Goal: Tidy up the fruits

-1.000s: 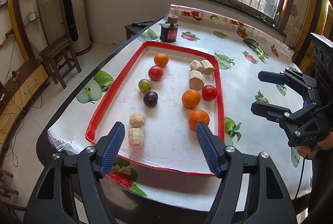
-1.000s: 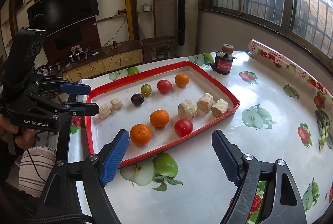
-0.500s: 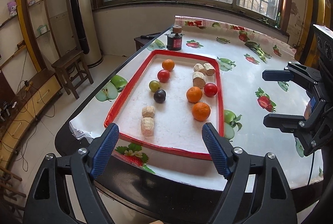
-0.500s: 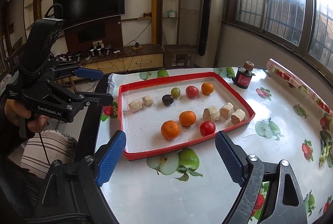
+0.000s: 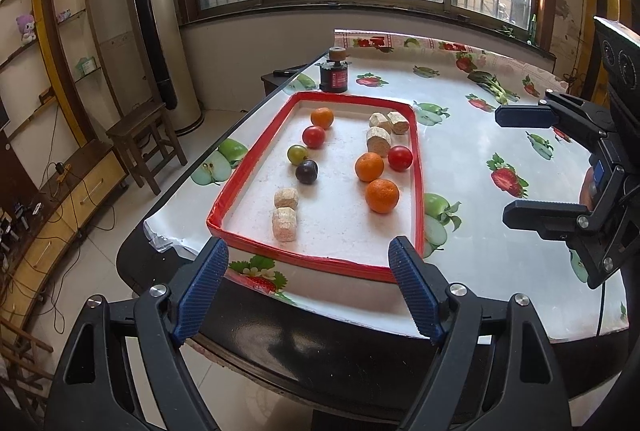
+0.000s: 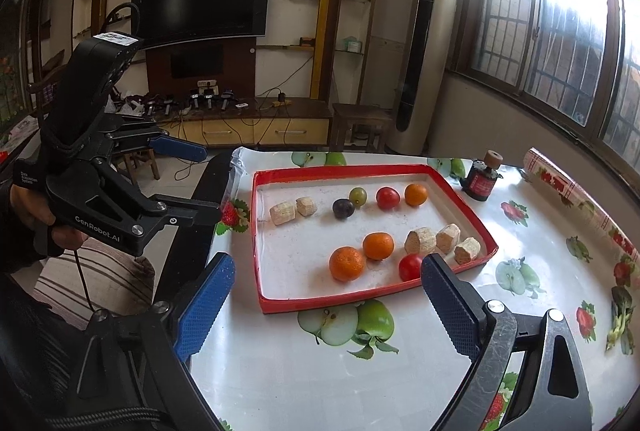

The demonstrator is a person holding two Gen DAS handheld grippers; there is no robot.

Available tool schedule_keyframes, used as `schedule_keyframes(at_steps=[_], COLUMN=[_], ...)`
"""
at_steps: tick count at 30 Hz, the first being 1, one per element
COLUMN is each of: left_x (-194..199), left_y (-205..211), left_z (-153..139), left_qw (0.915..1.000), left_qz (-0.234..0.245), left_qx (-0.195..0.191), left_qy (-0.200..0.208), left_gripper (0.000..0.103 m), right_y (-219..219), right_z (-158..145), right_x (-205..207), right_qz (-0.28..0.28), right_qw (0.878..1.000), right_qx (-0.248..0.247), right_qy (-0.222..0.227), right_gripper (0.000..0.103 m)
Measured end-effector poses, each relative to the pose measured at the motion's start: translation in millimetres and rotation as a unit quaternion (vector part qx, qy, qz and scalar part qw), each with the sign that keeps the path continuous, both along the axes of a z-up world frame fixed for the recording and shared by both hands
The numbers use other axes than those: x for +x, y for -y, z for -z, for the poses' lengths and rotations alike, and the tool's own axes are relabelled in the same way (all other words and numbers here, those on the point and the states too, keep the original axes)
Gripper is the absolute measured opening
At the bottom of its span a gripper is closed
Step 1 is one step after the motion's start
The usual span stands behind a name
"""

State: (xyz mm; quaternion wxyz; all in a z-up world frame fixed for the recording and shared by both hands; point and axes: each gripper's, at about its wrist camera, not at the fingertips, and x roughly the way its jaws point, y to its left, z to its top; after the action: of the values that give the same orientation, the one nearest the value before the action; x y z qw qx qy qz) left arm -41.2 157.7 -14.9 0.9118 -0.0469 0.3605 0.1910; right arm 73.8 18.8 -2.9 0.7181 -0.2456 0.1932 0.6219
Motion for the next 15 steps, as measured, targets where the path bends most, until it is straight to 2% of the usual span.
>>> schedule_keyframes(at_steps=[15], left_x=[-9.3], left_y=[1.5], left_z=[-5.7], left_qw=[0.9999], left_qz=[-0.009], left_qx=[0.003], left_qy=[0.014], left_gripper=[0.083], right_y=[4.5], right_z=[4.4], right_x=[-5.8], right_qz=[-0.004], right_qw=[1.0], right_qx=[0.001], right_qy=[0.002], right_gripper=[0.095])
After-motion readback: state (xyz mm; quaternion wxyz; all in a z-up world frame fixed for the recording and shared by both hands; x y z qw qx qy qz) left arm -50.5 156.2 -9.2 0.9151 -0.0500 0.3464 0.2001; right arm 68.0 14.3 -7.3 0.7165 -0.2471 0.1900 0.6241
